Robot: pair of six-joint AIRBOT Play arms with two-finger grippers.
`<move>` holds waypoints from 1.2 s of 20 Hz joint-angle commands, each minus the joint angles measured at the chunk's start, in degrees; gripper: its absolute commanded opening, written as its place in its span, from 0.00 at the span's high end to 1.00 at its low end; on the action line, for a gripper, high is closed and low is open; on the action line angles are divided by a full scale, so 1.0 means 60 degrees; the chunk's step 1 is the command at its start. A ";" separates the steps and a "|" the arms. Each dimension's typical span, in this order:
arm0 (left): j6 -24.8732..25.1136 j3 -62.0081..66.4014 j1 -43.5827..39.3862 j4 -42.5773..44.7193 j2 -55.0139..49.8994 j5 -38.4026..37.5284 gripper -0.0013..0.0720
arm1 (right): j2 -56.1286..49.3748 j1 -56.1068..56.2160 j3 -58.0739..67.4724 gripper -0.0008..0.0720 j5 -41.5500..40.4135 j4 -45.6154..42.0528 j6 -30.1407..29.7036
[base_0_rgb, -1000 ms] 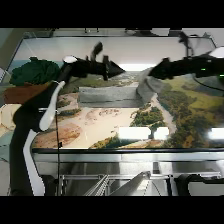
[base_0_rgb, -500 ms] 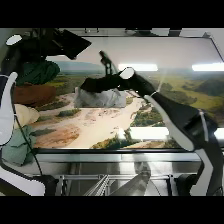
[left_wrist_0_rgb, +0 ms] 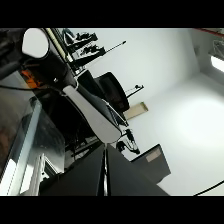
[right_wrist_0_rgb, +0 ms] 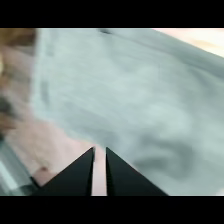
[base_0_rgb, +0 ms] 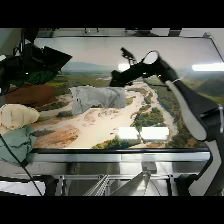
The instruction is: Fold the shirts.
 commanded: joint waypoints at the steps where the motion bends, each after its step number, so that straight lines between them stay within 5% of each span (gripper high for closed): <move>1: 0.0401 -0.1388 0.0331 0.0146 0.0579 -0.0240 0.97 | 0.0867 -0.1432 -0.0678 0.40 0.1155 -0.2251 0.1239; 2: 0.0444 -0.1719 0.0335 0.0255 0.0743 -0.0226 0.95 | 0.0841 -0.1625 -0.0962 0.07 0.0951 -0.2259 0.1464; 3: 0.0503 -0.1960 0.0331 0.0255 0.0863 -0.0248 0.80 | 0.0725 -0.1734 -0.1220 0.04 0.0648 -0.2229 0.1621; 4: 0.0503 -0.2124 0.0331 0.0251 0.0943 -0.0237 0.59 | 0.0506 -0.1723 -0.1362 0.04 0.0331 -0.2127 0.1614; 12: 0.0543 -0.2208 0.0331 0.0251 0.0980 -0.0200 0.59 | -0.1647 -0.0703 -0.1377 0.05 -0.0506 0.1428 0.0211; 15: 0.0543 -0.2208 0.0331 0.0251 0.0980 -0.0189 0.59 | -0.1956 -0.0291 -0.1370 0.28 -0.0612 0.2681 -0.0561; 16: 0.0543 -0.2208 0.0331 0.0251 0.0976 -0.0157 0.59 | -0.1974 -0.0240 -0.1362 0.52 -0.0601 0.3184 -0.0889; 17: 0.0543 -0.2208 0.0331 0.0251 0.0976 -0.0113 0.59 | -0.1956 -0.0237 -0.1351 0.96 -0.0503 0.3872 -0.1537; 20: 0.0539 -0.2208 0.0331 0.0255 0.0976 -0.0138 0.59 | -0.1362 -0.0714 -0.1341 0.96 -0.0291 0.5056 -0.2237; 22: 0.0539 -0.2208 0.0331 0.0255 0.0976 -0.0138 0.59 | -0.0423 -0.1617 -0.1344 0.96 -0.0291 0.4379 -0.2120; 24: 0.0539 -0.2208 0.0331 0.0259 0.0976 -0.0149 0.59 | 0.0765 -0.2991 -0.1348 0.97 -0.0204 0.2561 -0.0976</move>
